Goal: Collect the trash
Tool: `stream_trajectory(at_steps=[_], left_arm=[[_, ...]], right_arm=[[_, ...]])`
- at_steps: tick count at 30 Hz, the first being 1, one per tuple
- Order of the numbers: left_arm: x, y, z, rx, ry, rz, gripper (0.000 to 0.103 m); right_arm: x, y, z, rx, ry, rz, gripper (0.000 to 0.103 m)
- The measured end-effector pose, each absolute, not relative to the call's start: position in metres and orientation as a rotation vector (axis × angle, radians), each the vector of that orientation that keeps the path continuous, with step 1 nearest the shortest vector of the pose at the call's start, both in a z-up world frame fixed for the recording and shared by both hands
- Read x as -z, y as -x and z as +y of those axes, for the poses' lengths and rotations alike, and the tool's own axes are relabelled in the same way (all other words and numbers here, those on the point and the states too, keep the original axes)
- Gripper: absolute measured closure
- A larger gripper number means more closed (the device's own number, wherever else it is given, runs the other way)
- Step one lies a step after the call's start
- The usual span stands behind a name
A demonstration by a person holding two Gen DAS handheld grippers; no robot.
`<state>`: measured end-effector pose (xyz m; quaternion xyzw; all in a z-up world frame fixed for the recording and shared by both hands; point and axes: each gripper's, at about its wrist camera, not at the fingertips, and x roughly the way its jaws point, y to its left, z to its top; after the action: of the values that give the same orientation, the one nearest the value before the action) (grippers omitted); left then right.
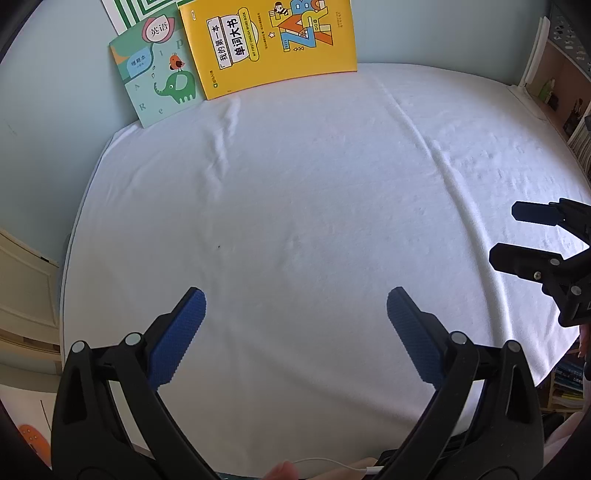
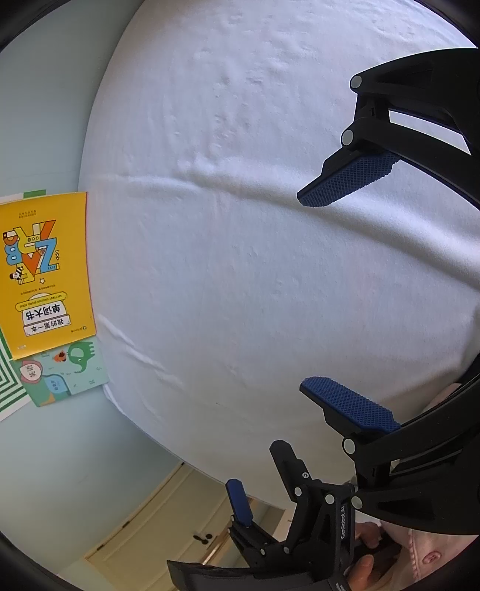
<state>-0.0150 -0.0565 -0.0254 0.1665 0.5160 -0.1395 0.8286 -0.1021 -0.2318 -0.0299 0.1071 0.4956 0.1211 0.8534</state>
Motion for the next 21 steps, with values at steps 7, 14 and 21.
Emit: stream_trajectory(at_steps=[7, 14, 21], left_arm=[[0.0258, 0.014, -0.0568, 0.297, -0.359, 1.091, 0.007], [0.0278, 0.0122, -0.0582, 0.301, -0.36, 1.094, 0.007], [0.0285, 0.0095, -0.0596, 0.312, -0.365, 1.092, 0.007]], right_arm=[[0.0305, 0.0995, -0.2326, -0.255, -0.227, 1.046, 0.011], [0.0316, 0.0983, -0.233, -0.252, -0.229, 1.047, 0.011], [0.0342, 0.0969, -0.2341, -0.247, -0.234, 1.052, 0.011]])
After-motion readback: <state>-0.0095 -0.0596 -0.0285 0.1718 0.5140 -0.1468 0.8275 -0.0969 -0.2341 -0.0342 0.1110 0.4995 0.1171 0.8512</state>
